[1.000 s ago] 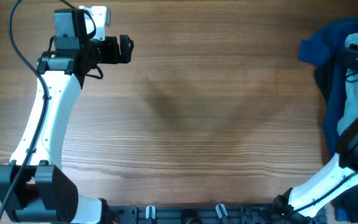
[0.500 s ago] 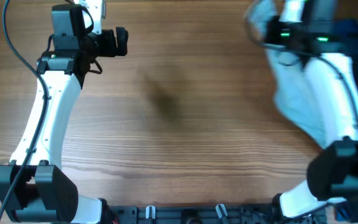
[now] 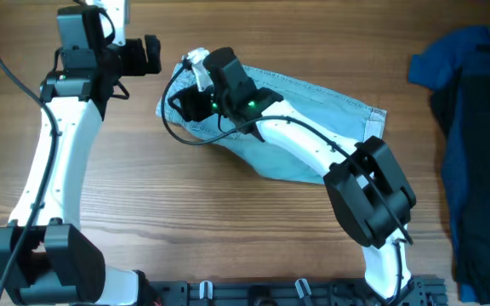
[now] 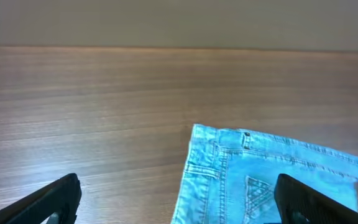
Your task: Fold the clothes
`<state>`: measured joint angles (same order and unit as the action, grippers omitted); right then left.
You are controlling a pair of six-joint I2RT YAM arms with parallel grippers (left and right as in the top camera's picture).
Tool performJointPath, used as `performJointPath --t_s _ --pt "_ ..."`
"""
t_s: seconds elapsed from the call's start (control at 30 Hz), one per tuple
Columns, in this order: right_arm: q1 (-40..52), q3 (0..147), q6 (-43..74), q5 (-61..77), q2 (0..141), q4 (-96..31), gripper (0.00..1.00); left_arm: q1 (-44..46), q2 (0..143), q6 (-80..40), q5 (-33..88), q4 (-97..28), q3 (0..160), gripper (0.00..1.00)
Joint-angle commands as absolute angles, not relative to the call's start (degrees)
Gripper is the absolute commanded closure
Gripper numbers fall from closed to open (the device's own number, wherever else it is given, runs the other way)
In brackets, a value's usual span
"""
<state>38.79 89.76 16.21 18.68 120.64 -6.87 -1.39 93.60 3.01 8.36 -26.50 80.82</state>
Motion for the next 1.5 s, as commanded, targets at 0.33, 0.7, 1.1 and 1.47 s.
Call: performJointPath --t_s 0.33,0.7,1.1,1.47 --pt "15.1 101.1 1.0 19.4 111.1 -50.0 0.22 -2.5 95.5 2.3 14.2 -23.6 81.6 0.75" --pt "-4.9 101.0 -25.3 19.4 111.0 -66.9 0.17 -0.2 99.3 -17.6 13.9 -36.7 81.6 0.77" --pt "-7.9 96.4 -44.8 23.3 111.3 -64.9 0.75 7.9 105.9 -17.0 13.9 -33.3 81.6 0.28" --pt "-6.0 83.5 -45.0 29.8 112.7 -50.9 0.46 7.9 106.7 -16.8 13.9 -20.7 81.6 0.21"
